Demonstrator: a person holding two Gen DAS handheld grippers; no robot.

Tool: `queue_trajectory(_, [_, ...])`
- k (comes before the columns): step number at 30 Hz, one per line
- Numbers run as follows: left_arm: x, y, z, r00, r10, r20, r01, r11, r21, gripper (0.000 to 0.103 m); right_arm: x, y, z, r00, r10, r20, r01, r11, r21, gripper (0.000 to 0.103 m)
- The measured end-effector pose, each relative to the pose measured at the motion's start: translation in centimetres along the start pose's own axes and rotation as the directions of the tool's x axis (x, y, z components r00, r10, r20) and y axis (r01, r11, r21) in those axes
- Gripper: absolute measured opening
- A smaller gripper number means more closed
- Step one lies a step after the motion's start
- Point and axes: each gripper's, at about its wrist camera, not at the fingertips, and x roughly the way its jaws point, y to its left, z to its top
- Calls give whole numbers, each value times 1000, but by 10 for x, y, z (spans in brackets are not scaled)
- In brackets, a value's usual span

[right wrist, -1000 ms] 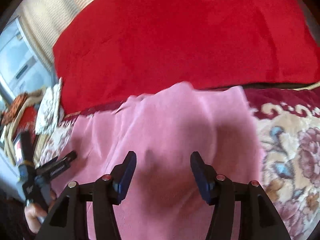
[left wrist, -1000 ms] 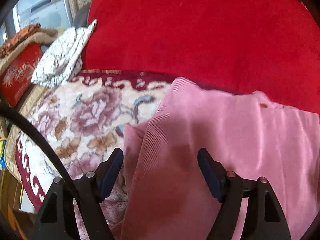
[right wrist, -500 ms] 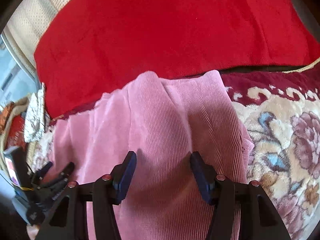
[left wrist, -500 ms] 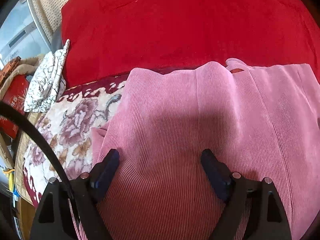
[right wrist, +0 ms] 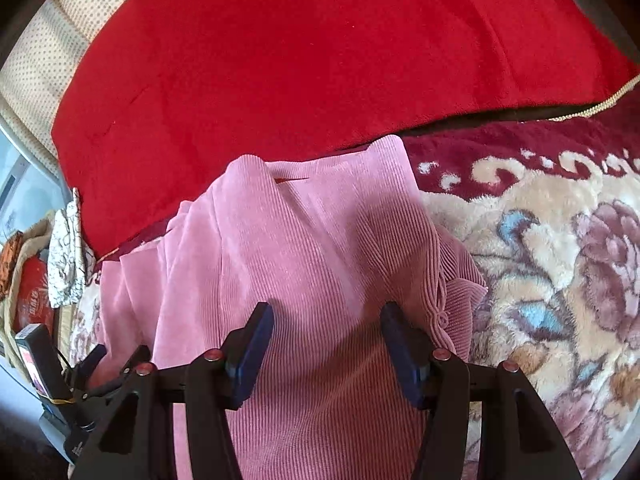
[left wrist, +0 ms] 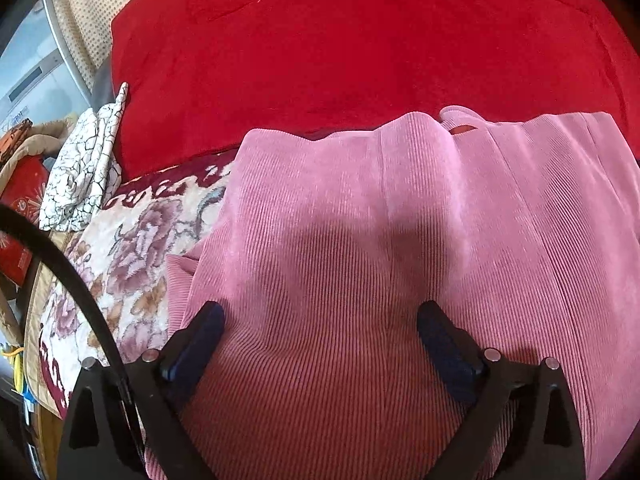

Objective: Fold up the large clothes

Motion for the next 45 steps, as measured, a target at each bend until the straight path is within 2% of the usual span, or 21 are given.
queue_trajectory(6, [-5, -4, -1, 1000, -8, -11, 8, 1000, 24, 98, 5, 6, -1, 1000, 1, -1, -1, 1000, -12, 61])
queue_trajectory(10, [-17, 2, 3, 997, -57, -58, 58, 998, 16, 98, 4, 6, -1, 1000, -1, -3, 1, 1000, -18, 61])
queue_trajectory(12, [-38, 7, 4, 993, -114, 4, 114, 993, -29, 98, 6, 6, 0, 1000, -2, -3, 2, 1000, -18, 61])
queue_trajectory(15, [-49, 2, 3, 990, -136, 42, 137, 991, -11, 98, 6, 7, -1, 1000, -6, -2, 6, 1000, -23, 61])
queue_trajectory(16, [-45, -2, 2, 991, -130, 31, 130, 992, 3, 98, 5, 7, -1, 1000, -8, -2, 8, 1000, -24, 61])
queue_trajectory(18, [-25, -14, -2, 994, -96, -41, 98, 994, 51, 98, 6, 8, -1, 1000, -10, -1, 10, 1000, -27, 61])
queue_trajectory(21, [-19, -25, -3, 998, -54, -15, 55, 992, 110, 99, 6, 8, -1, 1000, -8, -2, 8, 1000, -28, 61])
queue_trajectory(25, [-19, -22, -1, 997, -66, -25, 68, 994, 86, 100, 3, 7, -1, 1000, 1, 2, -1, 1000, -15, 61])
queue_trajectory(28, [-22, -21, 1, 998, -61, -16, 62, 995, 73, 99, -8, 8, -1, 999, 16, 34, -16, 1000, -5, 61])
queue_trajectory(33, [-38, -7, 10, 997, -30, 65, 29, 999, 17, 99, -25, 25, -4, 993, 69, 92, -62, 996, -71, 61])
queue_trajectory(36, [-40, 6, 12, 997, -7, 74, 9, 999, -34, 99, -19, 33, -9, 995, 74, 67, -67, 993, -98, 61])
queue_trajectory(38, [-30, 13, 13, 999, 13, 32, -11, 998, -62, 99, -10, 37, -13, 998, 55, 34, -51, 992, -112, 60])
queue_trajectory(40, [-12, 12, 11, 999, 32, -36, -34, 998, -50, 99, 2, 40, -17, 1000, 13, -4, -13, 991, -135, 60])
queue_trajectory(45, [-18, -7, 4, 995, 100, 2, -100, 994, 47, 100, -4, 41, -18, 1000, 15, 13, -13, 990, -138, 61])
